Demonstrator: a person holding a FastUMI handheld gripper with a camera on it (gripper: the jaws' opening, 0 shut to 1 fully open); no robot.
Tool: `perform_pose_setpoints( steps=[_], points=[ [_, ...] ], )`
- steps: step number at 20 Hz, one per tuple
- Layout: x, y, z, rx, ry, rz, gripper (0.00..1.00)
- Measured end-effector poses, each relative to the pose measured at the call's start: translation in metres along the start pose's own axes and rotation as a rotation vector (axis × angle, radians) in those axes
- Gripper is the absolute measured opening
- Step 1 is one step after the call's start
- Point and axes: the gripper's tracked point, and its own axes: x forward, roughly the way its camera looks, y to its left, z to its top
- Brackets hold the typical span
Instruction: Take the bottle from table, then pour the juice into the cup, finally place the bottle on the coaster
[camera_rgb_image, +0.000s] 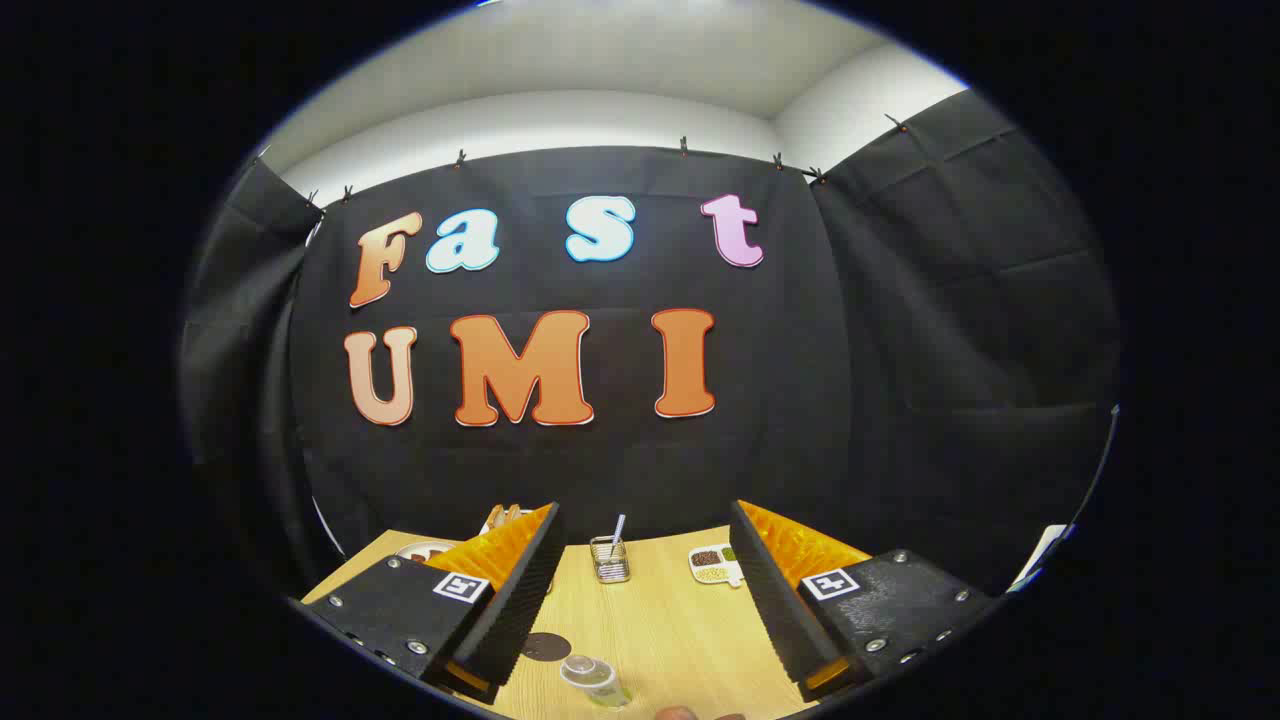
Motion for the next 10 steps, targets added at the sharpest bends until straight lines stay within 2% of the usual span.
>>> perform_pose_setpoints(
  steps=[10],
  points=[
    [0.0057, 0.0058, -0.0055, -0.049, 0.034, -0.007, 0.98]
  ],
)
